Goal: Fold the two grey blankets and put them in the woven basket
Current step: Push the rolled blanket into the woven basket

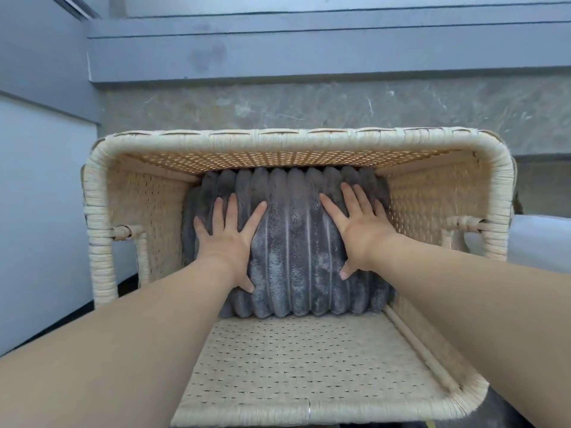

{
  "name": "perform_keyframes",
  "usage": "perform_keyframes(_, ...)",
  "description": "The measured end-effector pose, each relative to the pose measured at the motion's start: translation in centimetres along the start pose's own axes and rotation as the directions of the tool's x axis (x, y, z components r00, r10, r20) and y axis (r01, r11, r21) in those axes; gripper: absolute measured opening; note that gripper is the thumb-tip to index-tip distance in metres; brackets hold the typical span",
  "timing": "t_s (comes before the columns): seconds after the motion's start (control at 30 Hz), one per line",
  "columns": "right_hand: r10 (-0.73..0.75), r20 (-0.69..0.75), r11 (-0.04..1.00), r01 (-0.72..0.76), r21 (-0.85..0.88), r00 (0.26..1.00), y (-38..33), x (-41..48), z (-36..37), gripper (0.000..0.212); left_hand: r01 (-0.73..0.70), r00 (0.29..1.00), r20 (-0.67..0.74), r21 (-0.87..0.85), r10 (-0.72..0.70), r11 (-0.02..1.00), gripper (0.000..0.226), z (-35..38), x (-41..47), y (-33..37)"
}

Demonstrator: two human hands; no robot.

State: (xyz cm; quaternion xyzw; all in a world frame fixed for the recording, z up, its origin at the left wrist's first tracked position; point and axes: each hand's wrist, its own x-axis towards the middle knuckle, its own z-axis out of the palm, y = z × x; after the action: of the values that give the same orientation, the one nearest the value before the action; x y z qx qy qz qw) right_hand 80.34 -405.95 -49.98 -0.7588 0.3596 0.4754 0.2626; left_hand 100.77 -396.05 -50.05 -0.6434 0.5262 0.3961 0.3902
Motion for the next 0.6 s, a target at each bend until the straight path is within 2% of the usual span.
perform_keyframes(0.2,0.067,-0.011,0.998,-0.067,0.000,0.998,-0.7,3.9,2.6,0.154,0.042,0.999,-0.023,-0.027,-0.043,0.999,0.163,3.0,4.0,0.7)
perform_keyframes(0.33,0.091,-0.008,0.995,-0.091,0.035,0.996,-1.3,5.6,2.7,0.151,0.055,0.998,0.017,-0.025,-0.054,0.998,0.164,3.3,5.7,0.6)
perform_keyframes(0.47,0.091,0.010,0.993,-0.092,0.074,0.996,-1.2,6.8,2.7,0.142,0.049,0.998,0.049,-0.051,-0.047,0.997,0.163,3.7,6.9,0.8)
perform_keyframes(0.6,0.099,-0.030,0.989,-0.095,0.117,0.995,-1.5,8.1,3.2,0.122,0.059,0.997,0.054,-0.066,-0.056,0.996,0.158,4.3,8.0,1.0)
